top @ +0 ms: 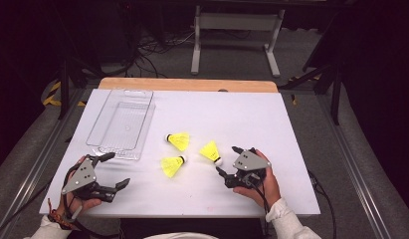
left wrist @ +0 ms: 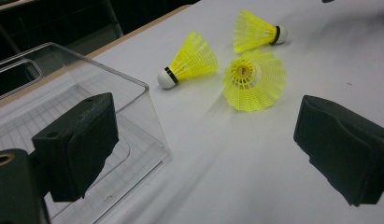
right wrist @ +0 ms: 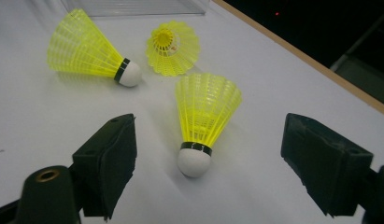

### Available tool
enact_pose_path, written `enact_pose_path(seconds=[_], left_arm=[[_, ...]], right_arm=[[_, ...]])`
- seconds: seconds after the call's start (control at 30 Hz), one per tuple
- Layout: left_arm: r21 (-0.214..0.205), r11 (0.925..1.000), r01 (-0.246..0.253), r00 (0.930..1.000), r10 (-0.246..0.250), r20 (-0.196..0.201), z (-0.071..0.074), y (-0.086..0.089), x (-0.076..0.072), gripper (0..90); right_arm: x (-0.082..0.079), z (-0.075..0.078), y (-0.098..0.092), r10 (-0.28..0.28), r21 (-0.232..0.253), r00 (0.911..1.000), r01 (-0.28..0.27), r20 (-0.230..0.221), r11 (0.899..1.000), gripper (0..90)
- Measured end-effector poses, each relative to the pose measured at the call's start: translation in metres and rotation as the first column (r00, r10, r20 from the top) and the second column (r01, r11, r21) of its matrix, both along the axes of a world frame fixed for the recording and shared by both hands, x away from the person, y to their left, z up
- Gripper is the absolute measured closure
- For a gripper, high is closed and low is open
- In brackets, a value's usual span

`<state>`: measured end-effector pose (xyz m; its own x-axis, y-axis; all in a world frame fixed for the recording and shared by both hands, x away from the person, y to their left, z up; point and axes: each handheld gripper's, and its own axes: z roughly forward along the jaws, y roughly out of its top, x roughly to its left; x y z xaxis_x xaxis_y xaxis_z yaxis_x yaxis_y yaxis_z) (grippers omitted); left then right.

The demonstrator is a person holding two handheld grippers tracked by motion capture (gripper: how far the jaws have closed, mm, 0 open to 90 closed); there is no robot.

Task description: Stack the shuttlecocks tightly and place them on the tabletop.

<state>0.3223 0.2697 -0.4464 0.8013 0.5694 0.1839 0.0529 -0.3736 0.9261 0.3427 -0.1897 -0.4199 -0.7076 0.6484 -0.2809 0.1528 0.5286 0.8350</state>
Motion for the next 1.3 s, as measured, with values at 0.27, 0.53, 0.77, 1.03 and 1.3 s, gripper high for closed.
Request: enact_pose_path(seconds=[0.27,0.53,0.77,1.03,1.3], left_arm=[[-0.005,0.9998,0.018,0.9998,-0.018,-0.010,0.000,-0.002,0.000,3.8],[-0.007,1.0000,0.007,0.9999,-0.007,-0.010,0.000,-0.001,0.001,3.2],[-0.008,1.0000,0.005,0.9999,-0.006,-0.015,-0.001,-0.001,0.003,3.4],[0.000,0.9998,0.017,0.9993,-0.017,-0.032,-0.004,-0.001,0.005,3.5],[-0.001,0.9997,0.024,0.9991,-0.024,-0.036,-0.005,-0.002,0.006,3.7]], right_arm=[[0.028,0.012,0.009,0.013,0.023,0.9974,-0.011,-0.071,1.000,16.8],[0.051,0.019,0.019,0.029,0.000,0.9961,-0.029,-0.084,1.000,21.2],[0.064,0.016,0.035,0.033,-0.032,0.9903,-0.038,-0.135,0.999,22.8],[0.076,0.015,0.043,0.035,-0.044,0.9854,-0.043,-0.167,0.998,25.8],[0.082,0.004,0.041,0.019,-0.021,0.9780,-0.024,-0.208,1.000,25.3]])
